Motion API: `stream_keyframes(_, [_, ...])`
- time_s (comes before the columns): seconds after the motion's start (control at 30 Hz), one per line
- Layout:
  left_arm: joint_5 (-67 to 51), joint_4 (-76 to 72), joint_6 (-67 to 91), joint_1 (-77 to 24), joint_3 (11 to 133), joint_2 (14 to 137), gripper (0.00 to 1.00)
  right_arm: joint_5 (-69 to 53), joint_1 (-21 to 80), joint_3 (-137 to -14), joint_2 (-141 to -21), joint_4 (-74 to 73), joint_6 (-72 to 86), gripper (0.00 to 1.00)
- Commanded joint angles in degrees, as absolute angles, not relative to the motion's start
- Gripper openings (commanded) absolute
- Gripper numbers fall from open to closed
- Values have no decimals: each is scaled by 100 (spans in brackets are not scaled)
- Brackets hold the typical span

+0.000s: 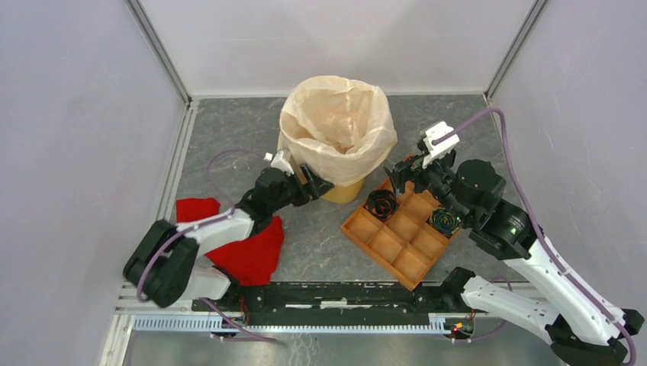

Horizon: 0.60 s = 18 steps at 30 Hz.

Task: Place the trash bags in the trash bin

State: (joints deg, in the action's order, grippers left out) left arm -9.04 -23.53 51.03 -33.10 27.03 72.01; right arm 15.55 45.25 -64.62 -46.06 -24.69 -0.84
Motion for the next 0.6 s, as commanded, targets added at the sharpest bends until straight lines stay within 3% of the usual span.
stream_keyframes(0.0, [-617,-3124,5109,-3349,3989,8417,91,1887,4542,-6273,-4239,-2430,-9,98])
stream_keyframes(0.27, [-497,-3090,5093,-3336,6015,10415,91,2223,4535,-6016,-3840,-2603,-9,98])
stream_keyframes(0.57, [-802,-2430,4736,-3167,8063,11756,90,2458,4535,-6108,-3413,-2888,62,98])
